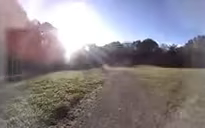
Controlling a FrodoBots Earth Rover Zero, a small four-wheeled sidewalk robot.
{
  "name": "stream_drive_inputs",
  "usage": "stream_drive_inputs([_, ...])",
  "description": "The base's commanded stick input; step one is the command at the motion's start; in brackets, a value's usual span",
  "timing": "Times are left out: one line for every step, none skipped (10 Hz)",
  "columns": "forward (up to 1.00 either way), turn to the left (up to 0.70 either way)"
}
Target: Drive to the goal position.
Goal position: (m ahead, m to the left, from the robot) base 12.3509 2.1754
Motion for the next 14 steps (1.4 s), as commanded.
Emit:
stream_drive_inputs([0.50, 0.00])
stream_drive_inputs([0.50, 0.00])
stream_drive_inputs([0.50, 0.00])
stream_drive_inputs([0.50, 0.00])
stream_drive_inputs([0.50, 0.00])
stream_drive_inputs([0.50, 0.00])
stream_drive_inputs([0.50, 0.00])
stream_drive_inputs([0.50, 0.00])
stream_drive_inputs([0.50, -0.41])
stream_drive_inputs([0.50, -0.38])
stream_drive_inputs([0.50, -0.20])
stream_drive_inputs([0.50, -0.08])
stream_drive_inputs([0.50, 0.00])
stream_drive_inputs([0.50, 0.00])
